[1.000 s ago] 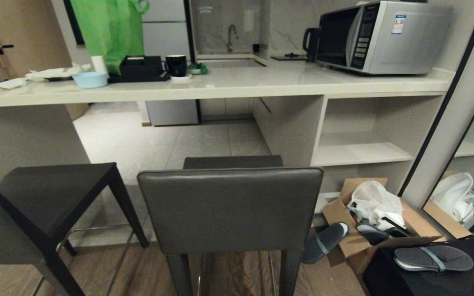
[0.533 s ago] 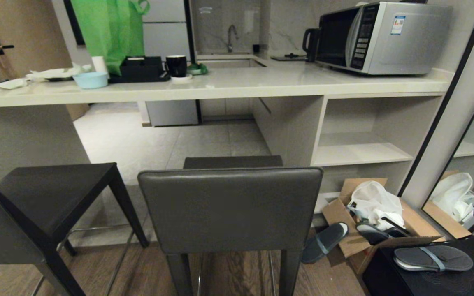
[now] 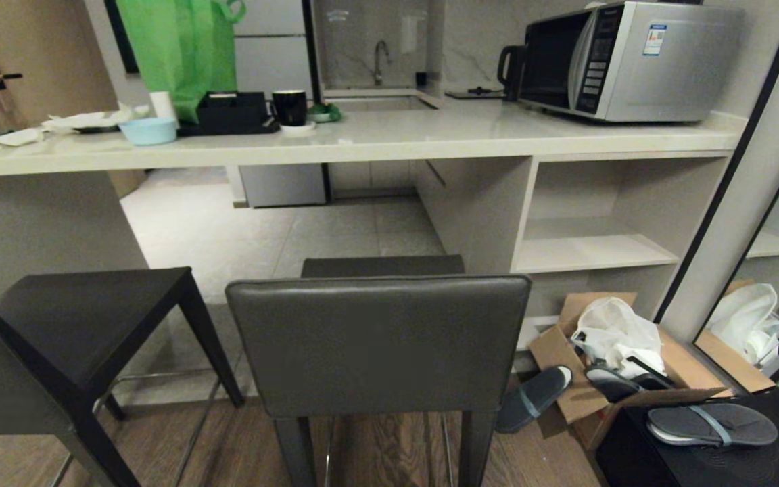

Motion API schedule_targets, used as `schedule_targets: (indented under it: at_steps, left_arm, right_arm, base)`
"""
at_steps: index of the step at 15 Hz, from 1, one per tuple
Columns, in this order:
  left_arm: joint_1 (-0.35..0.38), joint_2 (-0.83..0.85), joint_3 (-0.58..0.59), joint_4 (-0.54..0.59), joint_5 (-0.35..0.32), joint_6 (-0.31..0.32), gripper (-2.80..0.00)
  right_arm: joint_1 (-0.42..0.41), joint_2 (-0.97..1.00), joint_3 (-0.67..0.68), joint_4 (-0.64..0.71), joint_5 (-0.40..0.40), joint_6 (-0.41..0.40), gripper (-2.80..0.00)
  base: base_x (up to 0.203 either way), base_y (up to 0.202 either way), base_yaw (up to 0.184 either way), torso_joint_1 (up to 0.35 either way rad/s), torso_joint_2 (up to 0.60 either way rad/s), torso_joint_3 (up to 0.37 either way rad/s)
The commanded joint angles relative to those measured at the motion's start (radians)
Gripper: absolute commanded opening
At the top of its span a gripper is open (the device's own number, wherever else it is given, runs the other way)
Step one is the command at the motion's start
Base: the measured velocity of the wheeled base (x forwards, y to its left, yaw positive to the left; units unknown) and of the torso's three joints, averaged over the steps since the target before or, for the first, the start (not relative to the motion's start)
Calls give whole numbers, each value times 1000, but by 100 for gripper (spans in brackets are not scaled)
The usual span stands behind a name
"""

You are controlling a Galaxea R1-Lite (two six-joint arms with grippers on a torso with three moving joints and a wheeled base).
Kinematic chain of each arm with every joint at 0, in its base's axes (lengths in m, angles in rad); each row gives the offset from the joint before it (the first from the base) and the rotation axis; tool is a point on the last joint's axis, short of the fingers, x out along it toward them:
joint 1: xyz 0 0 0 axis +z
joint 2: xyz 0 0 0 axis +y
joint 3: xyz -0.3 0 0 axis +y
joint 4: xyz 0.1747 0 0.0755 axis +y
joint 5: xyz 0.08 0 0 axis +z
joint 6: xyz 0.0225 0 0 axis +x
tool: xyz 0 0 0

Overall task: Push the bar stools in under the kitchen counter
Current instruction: Push the gray chair back under the dining table

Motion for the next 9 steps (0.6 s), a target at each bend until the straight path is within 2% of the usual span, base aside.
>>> schedule_targets:
  at_steps: [1, 3, 9]
  left_arm:
    - [0, 1, 69, -156, 14, 7, -280]
    - [-1, 1, 69, -33, 98, -12, -280]
    - [0, 1, 73, -62, 104, -77, -280]
  right_arm:
    - [0, 1, 66, -117, -23, 17, -280]
    - [0, 1, 66, -51, -82, 30, -280]
    - [0, 1, 69, -68, -74, 42, -280]
  base:
    - [0, 0, 0, 0, 0, 0]
    - [0, 0, 0, 0, 0, 0]
    - [0, 0, 0, 0, 0, 0]
